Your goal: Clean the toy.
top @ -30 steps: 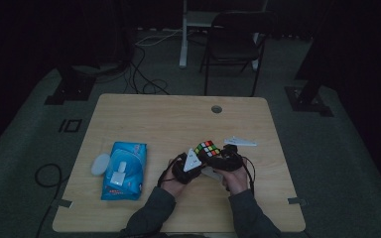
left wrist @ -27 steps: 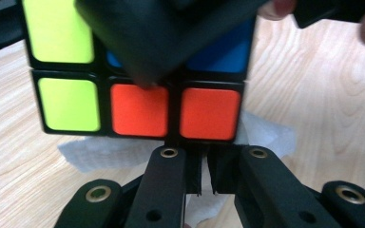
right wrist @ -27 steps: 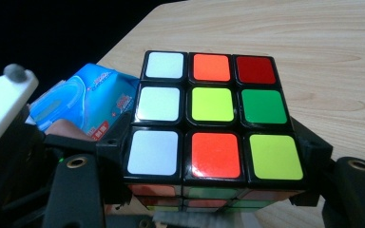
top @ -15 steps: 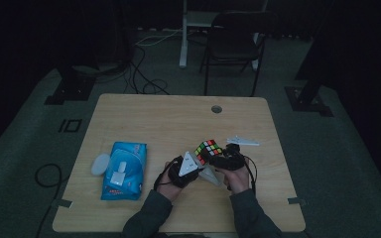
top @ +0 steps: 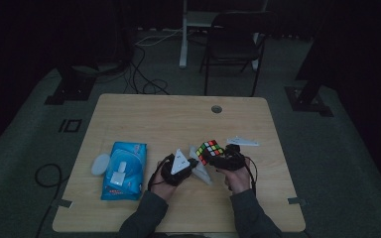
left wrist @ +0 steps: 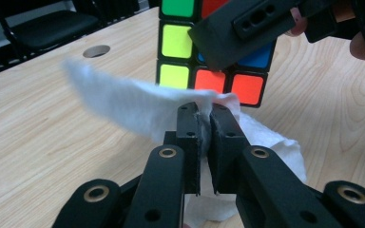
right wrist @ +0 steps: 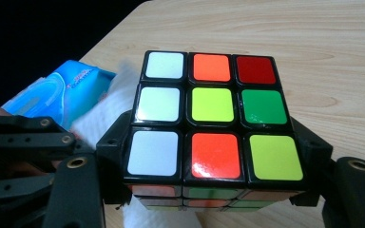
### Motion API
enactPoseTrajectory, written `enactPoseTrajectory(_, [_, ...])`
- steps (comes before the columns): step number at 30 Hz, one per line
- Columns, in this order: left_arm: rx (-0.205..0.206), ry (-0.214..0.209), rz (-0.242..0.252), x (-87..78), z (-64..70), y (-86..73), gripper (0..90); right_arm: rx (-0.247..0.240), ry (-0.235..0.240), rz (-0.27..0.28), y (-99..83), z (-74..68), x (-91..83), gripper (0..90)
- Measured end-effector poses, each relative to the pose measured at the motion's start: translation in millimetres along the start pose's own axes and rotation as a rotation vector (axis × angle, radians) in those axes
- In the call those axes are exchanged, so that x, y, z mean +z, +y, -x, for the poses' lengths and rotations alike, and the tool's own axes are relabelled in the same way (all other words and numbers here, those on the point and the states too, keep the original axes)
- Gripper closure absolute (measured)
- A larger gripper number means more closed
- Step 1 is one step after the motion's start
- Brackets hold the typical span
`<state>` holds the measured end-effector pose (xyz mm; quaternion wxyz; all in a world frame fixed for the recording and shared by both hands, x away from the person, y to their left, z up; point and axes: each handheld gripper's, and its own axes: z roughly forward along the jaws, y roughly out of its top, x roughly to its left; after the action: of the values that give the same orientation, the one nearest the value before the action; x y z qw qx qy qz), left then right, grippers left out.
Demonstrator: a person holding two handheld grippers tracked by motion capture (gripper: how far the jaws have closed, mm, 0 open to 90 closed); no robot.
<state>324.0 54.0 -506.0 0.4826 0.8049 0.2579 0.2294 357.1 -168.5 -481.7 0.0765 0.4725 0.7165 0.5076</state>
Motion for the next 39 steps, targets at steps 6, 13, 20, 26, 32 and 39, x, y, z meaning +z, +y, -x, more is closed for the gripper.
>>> enactPoseTrajectory(6, [-0.012, 0.035, -0.006, -3.4, -4.9, 0.7, 85.2, -0.012, -0.016, -0.002, -0.4, 0.3, 0.5, 33.7])
enactPoseTrajectory(13, [-0.036, 0.076, -0.03, -10.3, -15.4, 3.1, 85.1, -0.038, -0.052, -0.01, -1.8, 1.4, 1.1, 33.7])
enactPoseTrajectory(20, [-0.055, 0.109, -0.039, -15.5, -23.4, 3.0, 85.1, -0.047, -0.082, -0.008, -2.4, 4.7, -0.2, 33.7])
enactPoseTrajectory(26, [-0.072, 0.132, -0.045, -19.8, -30.0, 1.7, 85.0, -0.088, -0.127, -0.015, -2.9, 3.9, -0.5, 33.7])
enactPoseTrajectory(32, [-0.088, 0.145, -0.064, -21.7, -36.2, 0.7, 84.9, -0.131, -0.175, -0.031, -5.5, 2.5, 2.4, 33.7])
enactPoseTrajectory(39, [-0.108, 0.166, -0.075, -24.5, -42.0, -0.7, 84.9, -0.157, -0.216, -0.042, -8.9, 5.6, 4.9, 33.8])
